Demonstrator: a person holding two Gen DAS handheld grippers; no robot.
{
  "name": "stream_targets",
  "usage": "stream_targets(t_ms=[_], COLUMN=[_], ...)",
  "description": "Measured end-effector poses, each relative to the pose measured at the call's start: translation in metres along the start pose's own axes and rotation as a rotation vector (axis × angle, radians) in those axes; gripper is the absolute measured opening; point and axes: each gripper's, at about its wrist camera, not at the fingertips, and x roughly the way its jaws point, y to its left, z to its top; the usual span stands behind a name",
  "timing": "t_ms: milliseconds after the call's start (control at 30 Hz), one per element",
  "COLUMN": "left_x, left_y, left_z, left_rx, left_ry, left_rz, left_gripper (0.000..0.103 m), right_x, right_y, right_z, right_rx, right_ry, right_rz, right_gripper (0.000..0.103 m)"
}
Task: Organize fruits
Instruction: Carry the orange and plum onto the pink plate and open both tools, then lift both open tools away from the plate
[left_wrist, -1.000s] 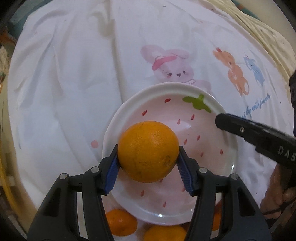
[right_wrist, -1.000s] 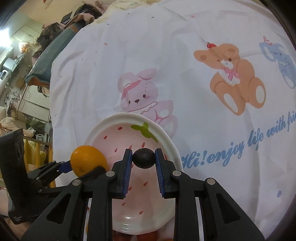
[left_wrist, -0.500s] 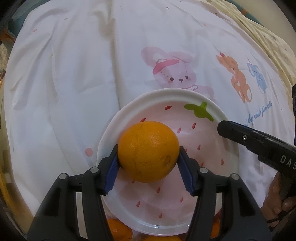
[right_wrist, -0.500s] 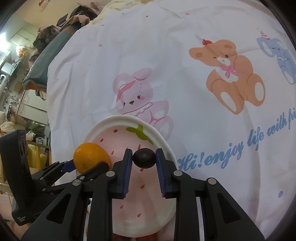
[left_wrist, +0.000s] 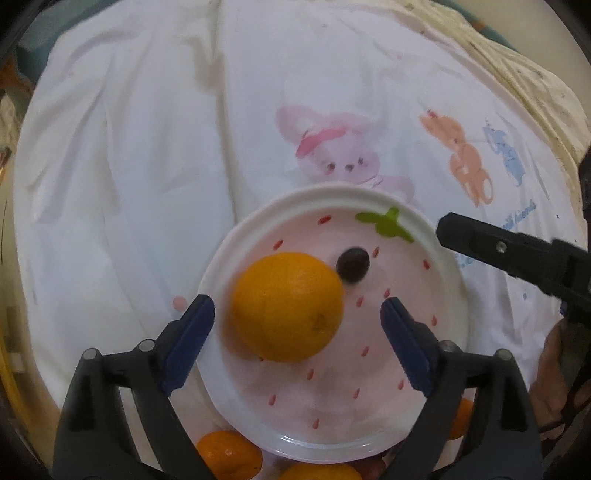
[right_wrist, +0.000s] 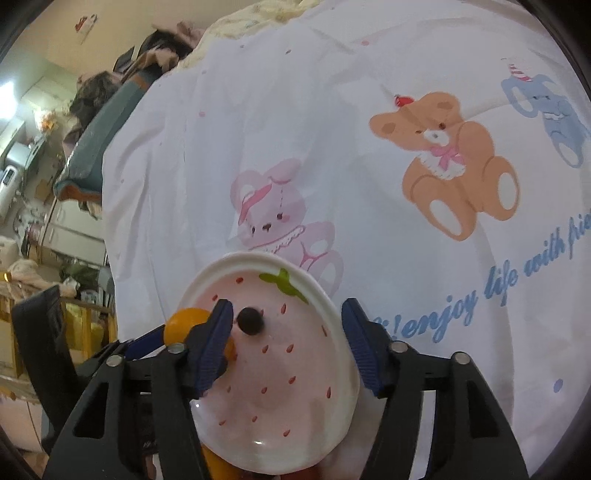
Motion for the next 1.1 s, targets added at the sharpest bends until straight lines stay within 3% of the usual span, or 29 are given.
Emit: stream_targets(t_ms=[100, 233, 467, 667, 833, 1100], left_x=[-0.008, -0.027, -0.048, -0.068, -0.093, -0.114], left_y=[-0.001, -0.001, 0.007, 0.016, 0.015, 0.027], left_z=[0.001, 0.000, -0.002, -0.012, -0.027, -0.050], left_rx=[0.008, 0.019, -0.013, -0.086, -0.089, -0.152], left_ry=[-0.031, -0.098, -0.151, -0.195, -0.300, -0.279], left_rz=[0.008, 0.059, 0.039, 0.075, 0.116, 0.068], left_gripper=[0.090, 0.090, 0.090, 0.090, 0.090, 0.090], right_x=[-0.004, -0.010, -0.026, -0.035, -0.050, -0.095], right_y=[0.002, 0.008, 0.015, 0.017, 0.025, 0.026], right_z=[0.001, 0.001, -0.001, -0.009, -0.018, -0.050], right_rx=[-0.007, -0.029, -0.040, -0.022, -0.046, -0.077], right_ry=[-0.006, -0.021, -0.055, -0.055, -0.066, -0.130], right_rz=[-0.010, -0.038, -0.042, -0.046, -0.056, -0.074], right_gripper=[0.066, 0.088, 0.090, 0.090, 0.090, 0.090])
